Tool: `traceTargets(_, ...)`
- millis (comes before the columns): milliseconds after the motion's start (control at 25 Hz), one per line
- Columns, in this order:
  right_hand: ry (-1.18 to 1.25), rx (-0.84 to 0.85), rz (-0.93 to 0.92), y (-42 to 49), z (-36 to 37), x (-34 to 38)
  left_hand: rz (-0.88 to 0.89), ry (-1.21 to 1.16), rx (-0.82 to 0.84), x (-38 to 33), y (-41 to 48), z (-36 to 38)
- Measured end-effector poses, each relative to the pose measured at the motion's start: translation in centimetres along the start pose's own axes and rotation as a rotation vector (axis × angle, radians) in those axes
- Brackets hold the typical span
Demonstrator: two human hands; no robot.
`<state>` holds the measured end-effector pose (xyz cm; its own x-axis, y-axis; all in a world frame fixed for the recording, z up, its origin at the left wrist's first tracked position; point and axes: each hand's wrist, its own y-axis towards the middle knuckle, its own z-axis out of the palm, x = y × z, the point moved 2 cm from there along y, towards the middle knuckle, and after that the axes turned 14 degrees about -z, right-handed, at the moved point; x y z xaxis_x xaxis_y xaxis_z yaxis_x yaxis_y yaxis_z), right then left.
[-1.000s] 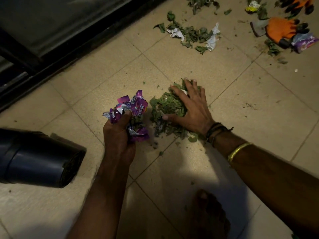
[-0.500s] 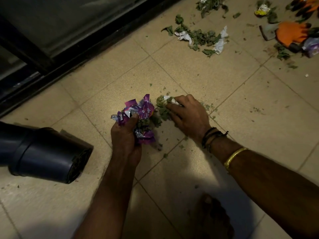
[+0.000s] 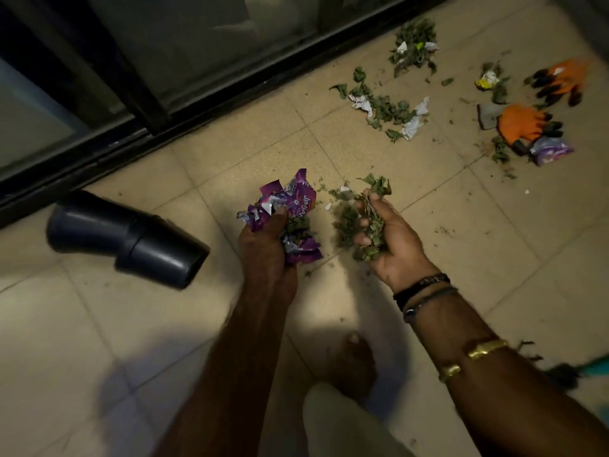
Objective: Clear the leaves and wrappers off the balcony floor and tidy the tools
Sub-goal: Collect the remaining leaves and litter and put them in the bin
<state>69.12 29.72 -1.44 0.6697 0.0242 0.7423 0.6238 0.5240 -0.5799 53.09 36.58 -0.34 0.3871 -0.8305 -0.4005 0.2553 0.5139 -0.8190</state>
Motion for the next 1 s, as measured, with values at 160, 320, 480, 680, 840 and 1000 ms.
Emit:
traceTargets(160,0.147,0.143,0.183,-12.0,5.9,8.2,-0.033,-0.112,-0.032,-5.4,-13.2,1.3)
traceTargets(320,0.131,0.246,0.281,-24.9,13.9,13.9,-0.012,-0.233,-0.105,-11.8,-27.2,-0.2)
traceTargets(480,0.069,0.343,0.338,-36.3,21.7,14.8,0.072,-0.389,-0.169,-18.1,-38.6,-5.6)
traceTargets(680,-0.022,0.5,0.447,-51.9,31.1,7.5,0.153,-0.513,-0.248,-25.1,-51.2,-18.9)
traceTargets(840,-0.099,0.582,0.609,-63.4,36.9,-2.3,0.251,-0.656,-0.363,-28.7,-59.4,-32.0)
traceTargets(1000,-0.208,0.714,0.769,-73.2,42.3,-13.5,0.362,-0.811,-0.475,-31.8,-64.8,-45.2)
